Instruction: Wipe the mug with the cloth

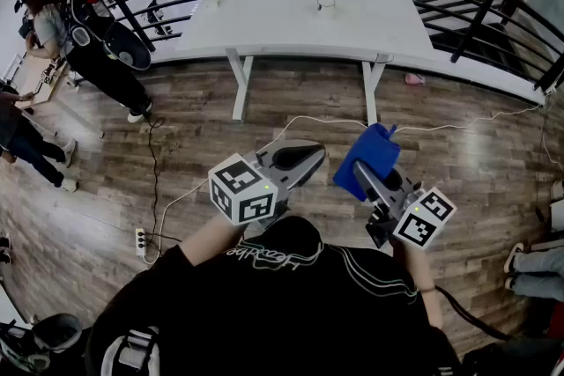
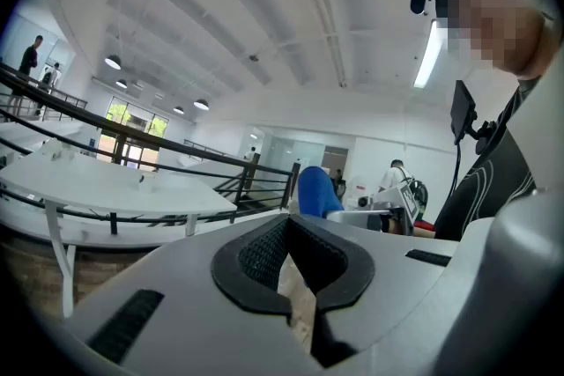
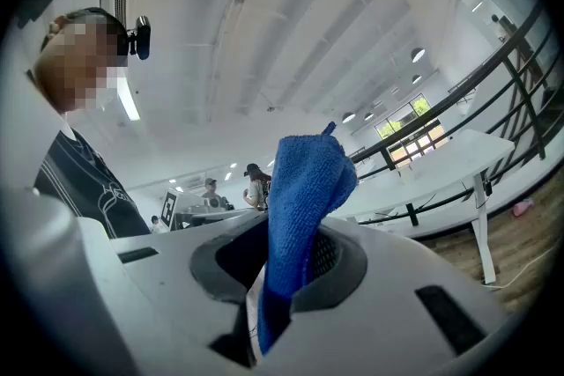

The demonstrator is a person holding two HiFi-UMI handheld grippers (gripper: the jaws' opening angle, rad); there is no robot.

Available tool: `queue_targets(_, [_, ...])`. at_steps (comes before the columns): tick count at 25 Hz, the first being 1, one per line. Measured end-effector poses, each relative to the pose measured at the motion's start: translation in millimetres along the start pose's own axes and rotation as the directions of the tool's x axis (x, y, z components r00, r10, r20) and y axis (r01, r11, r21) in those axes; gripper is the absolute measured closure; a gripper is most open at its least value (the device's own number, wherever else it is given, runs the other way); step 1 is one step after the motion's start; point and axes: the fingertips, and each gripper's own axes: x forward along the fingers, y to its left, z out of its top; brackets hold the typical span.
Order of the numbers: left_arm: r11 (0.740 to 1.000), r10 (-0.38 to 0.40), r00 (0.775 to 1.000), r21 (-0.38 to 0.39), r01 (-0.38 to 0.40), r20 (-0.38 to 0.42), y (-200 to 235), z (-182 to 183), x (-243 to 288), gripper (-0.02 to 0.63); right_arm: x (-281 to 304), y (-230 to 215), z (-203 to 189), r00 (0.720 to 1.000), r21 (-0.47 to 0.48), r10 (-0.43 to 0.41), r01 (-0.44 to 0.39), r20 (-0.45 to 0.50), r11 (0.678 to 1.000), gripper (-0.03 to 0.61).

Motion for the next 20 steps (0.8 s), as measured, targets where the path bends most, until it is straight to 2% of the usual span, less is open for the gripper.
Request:
queue_targets(13, [1.000, -0.031, 0.999, -0.006, 0.030, -0.015, -1.1, -8.2, 14.8, 0.607, -5.9, -4.2, -13.3, 0.999, 0.034, 0.023, -0.022, -0.030, 0.999, 0.525])
queue_targets(20, [1.000, -0.006, 1.000, -0.015, 0.006, -0.024, 13.1, -10.6, 14.4, 0.607, -6.6, -20.7, -9.6, 1.000, 0.064, 0.001, 0.000, -0.015, 0.998, 0.525])
